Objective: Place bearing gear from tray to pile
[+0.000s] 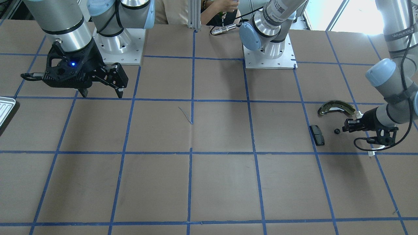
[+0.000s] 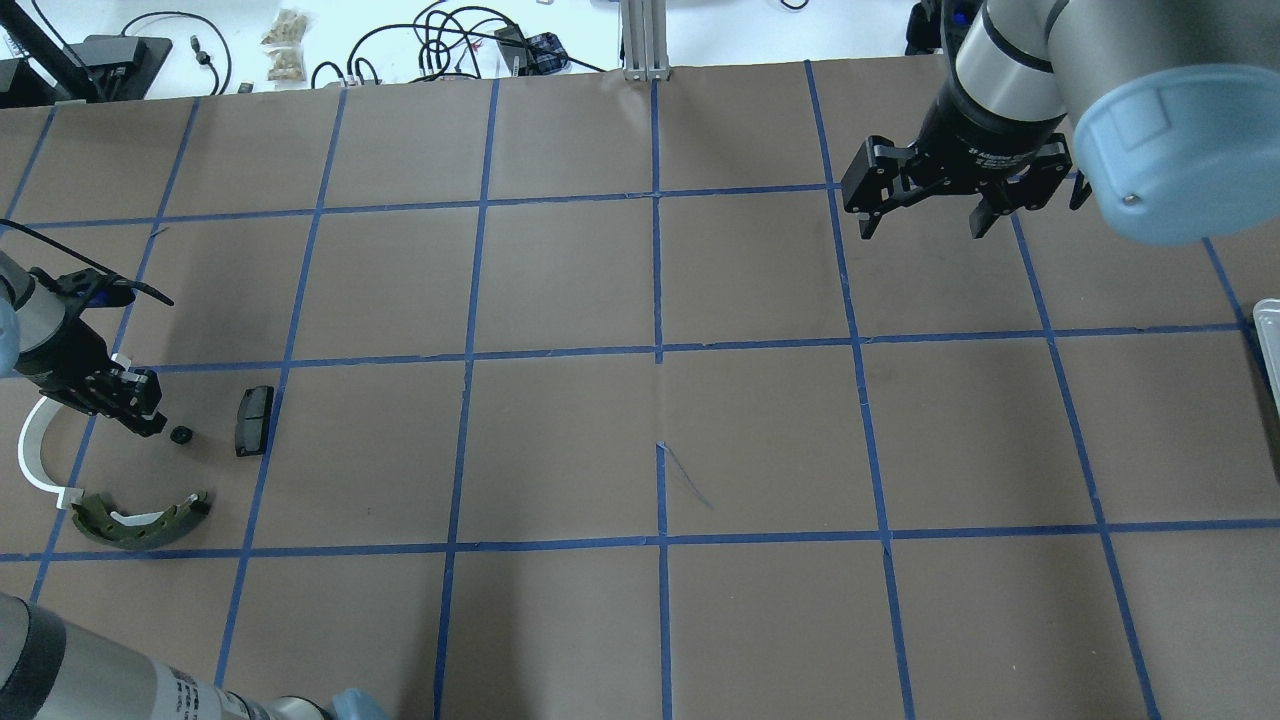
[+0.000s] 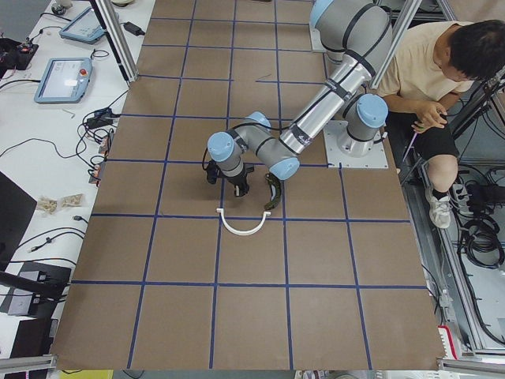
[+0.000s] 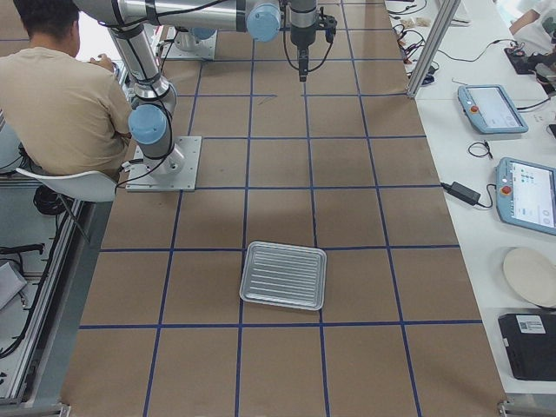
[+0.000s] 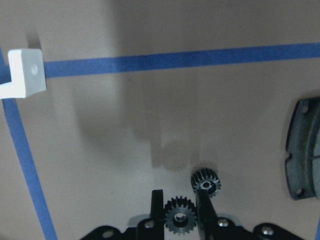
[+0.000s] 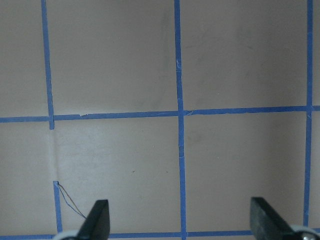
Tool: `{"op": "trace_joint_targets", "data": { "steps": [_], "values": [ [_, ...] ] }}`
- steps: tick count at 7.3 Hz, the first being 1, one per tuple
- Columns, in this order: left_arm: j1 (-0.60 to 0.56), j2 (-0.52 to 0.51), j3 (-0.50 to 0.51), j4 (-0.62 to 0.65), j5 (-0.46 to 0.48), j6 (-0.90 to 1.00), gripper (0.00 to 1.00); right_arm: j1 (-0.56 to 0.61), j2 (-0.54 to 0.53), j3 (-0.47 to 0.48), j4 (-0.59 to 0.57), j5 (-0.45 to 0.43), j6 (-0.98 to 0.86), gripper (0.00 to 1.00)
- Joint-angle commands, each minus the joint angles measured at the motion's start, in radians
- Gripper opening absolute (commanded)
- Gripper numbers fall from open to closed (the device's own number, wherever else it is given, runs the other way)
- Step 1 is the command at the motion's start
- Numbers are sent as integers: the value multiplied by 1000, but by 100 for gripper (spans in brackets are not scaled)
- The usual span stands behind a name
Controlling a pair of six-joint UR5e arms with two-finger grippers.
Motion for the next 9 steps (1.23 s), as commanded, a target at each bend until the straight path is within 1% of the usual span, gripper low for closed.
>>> {"op": "trace_joint_targets", "data": {
  "steps": [1,2,3,4,5,6,7,9],
  "values": [
    [1,-6,0,0,0,1,9,0,-1,1,-1,-1,0,100],
    [1,-11,0,0,0,-1,50,0,1,1,1,-1,0,100],
    [1,-13,1,0,2,-2,82,0,-1,1,1,1,0,100],
    [1,-14,1,0,2,-2,90,-2,1,1,1,-4,0,100],
    [1,-10,15,-1,5,-4,97,-2,1,12,-1,2,1,100],
    [-13,15,26,-15,5,-11,100,-2,-5,21,-1,4,3,100],
    [-44,36,47,-27,0,-33,100,-3,-5,21,-7,2,-2,100],
    [-190,119,60,-66,-38,-169,100,-5,-8,21,-5,2,-2,100]
  ]
}}
